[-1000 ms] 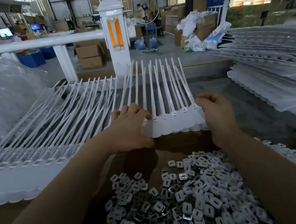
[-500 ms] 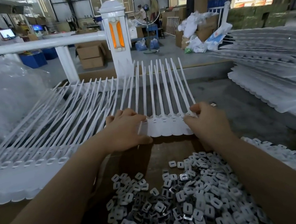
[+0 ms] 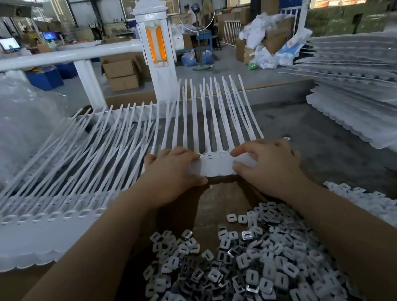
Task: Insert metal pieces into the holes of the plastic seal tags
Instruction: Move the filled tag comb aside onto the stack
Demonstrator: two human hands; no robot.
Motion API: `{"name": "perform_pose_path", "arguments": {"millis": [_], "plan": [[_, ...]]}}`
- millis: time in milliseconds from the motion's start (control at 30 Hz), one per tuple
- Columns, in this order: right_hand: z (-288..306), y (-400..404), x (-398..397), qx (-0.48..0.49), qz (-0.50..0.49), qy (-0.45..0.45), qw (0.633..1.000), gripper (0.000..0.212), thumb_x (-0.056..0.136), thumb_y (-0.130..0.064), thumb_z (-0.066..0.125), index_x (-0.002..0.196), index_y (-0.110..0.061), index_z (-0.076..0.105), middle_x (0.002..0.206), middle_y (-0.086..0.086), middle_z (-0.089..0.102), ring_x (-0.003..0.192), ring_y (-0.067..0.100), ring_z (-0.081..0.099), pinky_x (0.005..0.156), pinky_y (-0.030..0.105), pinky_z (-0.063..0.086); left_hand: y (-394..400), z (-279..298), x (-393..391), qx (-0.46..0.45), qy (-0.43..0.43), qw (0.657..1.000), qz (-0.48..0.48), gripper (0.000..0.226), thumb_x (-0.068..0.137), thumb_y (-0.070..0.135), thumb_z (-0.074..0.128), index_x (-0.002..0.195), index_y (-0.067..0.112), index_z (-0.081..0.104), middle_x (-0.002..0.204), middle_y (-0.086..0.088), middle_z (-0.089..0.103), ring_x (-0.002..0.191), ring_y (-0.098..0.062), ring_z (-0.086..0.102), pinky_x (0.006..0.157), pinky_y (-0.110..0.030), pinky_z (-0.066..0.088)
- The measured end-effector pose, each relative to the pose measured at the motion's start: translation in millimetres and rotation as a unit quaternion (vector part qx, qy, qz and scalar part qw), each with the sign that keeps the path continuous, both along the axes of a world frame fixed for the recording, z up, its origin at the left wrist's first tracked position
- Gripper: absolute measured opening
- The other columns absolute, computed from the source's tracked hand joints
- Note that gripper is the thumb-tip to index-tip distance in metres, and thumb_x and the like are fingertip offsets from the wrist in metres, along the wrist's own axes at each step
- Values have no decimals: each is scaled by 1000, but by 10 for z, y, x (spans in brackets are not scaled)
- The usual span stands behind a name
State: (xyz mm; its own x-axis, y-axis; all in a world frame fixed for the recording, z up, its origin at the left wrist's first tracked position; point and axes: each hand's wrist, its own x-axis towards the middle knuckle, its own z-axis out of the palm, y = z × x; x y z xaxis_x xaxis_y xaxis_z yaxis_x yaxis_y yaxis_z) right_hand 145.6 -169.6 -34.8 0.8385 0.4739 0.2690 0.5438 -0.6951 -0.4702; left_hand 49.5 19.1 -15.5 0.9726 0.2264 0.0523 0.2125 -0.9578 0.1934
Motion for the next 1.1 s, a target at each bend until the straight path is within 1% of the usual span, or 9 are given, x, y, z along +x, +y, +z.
{"name": "perform_pose_path", "arguments": {"millis": [233,433,500,600,700,867,933,1033,1100], "plan": [[-6,1,10,-59,16,-32,998,20,91,-56,51,108,-51,62,140,-16,50,129,25,33,101,44,23,-27,70,-46,22,23,999,7,72,88,60,56,150,33,31,157,7,31,145,-21,22,117,-51,10],[-27,14,7,-72,14,-73,995,22,93,-53,48,109,-50,62,136,-16,53,125,24,35,97,43,23,195,254,-290,72,89,989,97,82,78,67,62,147,33,33,154,-5,36,141,-31,31,114,-59,15],[-25,16,2,-67,14,-82,994,20,92,-51,49,107,-49,63,133,-15,55,123,23,34,94,41,23,346,310,-442,64,138,978,143,86,75,71,64,144,27,36,149,-10,39,133,-32,41,111,-57,27],[-7,27,-22,-50,19,-92,994,16,91,-44,54,102,-45,65,125,-13,60,119,21,34,84,36,17,482,357,-638,48,197,960,192,96,70,69,71,143,17,37,146,-14,36,125,-32,47,102,-46,44],[23,46,-41,-23,24,-108,994,13,90,-38,57,97,-42,67,116,-11,64,115,20,39,76,31,10,504,377,-744,14,216,957,191,89,66,63,78,135,17,45,137,-9,43,110,-24,52,91,-37,51],[72,57,-79,21,46,-123,991,15,92,-34,55,96,-40,68,102,-15,67,108,17,47,81,31,15,473,404,-784,-45,176,966,184,71,72,47,81,129,17,51,128,-8,47,105,-25,55,92,-42,53],[82,69,-103,22,63,-127,990,14,93,-34,56,96,-40,68,100,-16,67,107,15,48,83,31,15,492,405,-790,-52,169,968,179,63,74,44,80,124,11,58,125,-11,56,105,-27,59,90,-39,54],[81,78,-123,17,78,-131,988,14,93,-34,56,96,-40,68,99,-18,67,106,13,48,84,30,16,544,398,-795,-78,152,970,170,55,76,40,80,114,3,66,114,-17,67,97,-28,67,83,-37,56],[77,76,-118,17,77,-131,988,14,93,-34,56,95,-40,68,98,-19,68,105,12,48,83,30,17,566,389,-804,-104,145,969,173,52,76,37,81,112,2,66,107,-17,68,86,-26,67,73,-32,55]]}}
